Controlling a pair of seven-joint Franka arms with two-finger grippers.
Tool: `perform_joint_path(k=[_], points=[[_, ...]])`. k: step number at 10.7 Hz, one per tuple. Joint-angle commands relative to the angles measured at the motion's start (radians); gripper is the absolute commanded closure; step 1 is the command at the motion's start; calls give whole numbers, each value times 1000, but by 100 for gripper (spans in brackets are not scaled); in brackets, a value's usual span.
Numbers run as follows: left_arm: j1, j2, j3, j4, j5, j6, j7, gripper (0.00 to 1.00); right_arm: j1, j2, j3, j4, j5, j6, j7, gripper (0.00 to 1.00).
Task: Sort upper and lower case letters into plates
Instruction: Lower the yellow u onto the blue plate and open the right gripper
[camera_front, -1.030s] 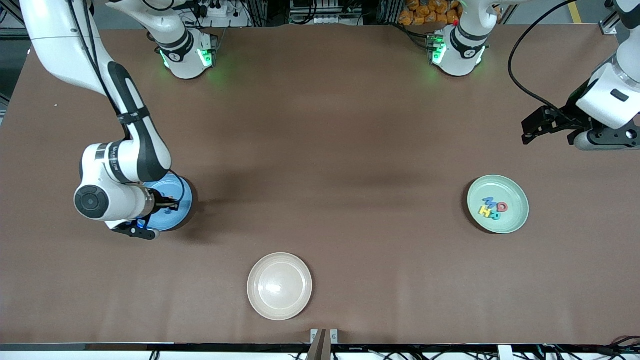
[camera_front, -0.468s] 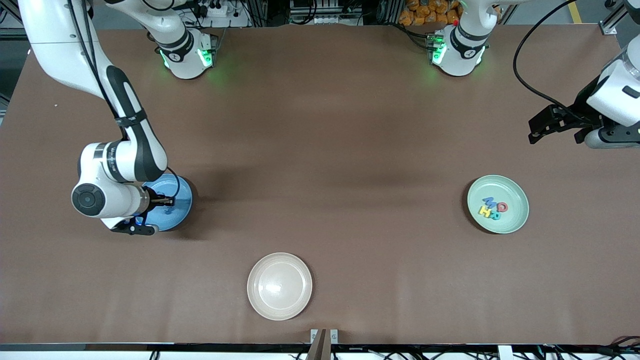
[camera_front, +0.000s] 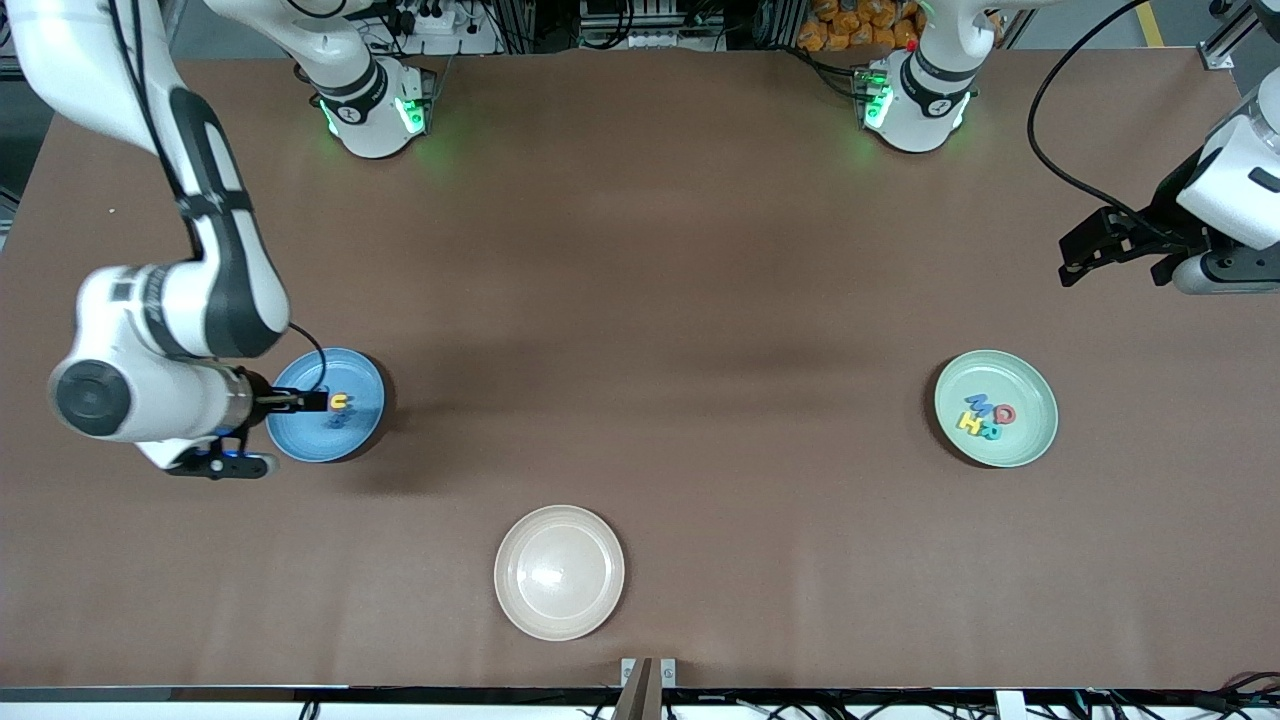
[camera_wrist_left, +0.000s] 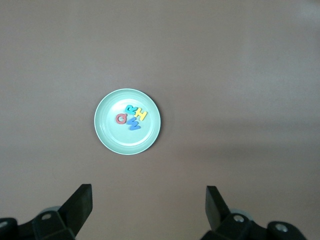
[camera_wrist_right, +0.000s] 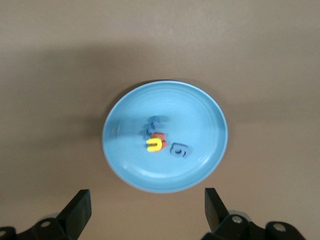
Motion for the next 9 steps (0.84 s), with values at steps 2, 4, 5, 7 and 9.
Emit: perform_joint_path(k=[2, 4, 5, 7, 9], points=[[6, -13, 0, 2, -10, -12, 17, 0, 3, -192, 9, 23, 1, -80, -8, 0], [6, -13, 0, 2, -8, -15, 17, 0, 0, -282, 41, 23, -1, -117, -11, 0], [6, -13, 0, 2, -8, -16, 17, 0, 0, -289, 91, 56, -17, -136, 0, 0], [4, -13, 0, 2, -8, -16, 17, 0, -14, -338, 98, 73, -16, -202, -11, 0], [4, -13, -2, 2, -8, -16, 17, 0, -9, -364, 64, 70, -16, -252, -12, 0]])
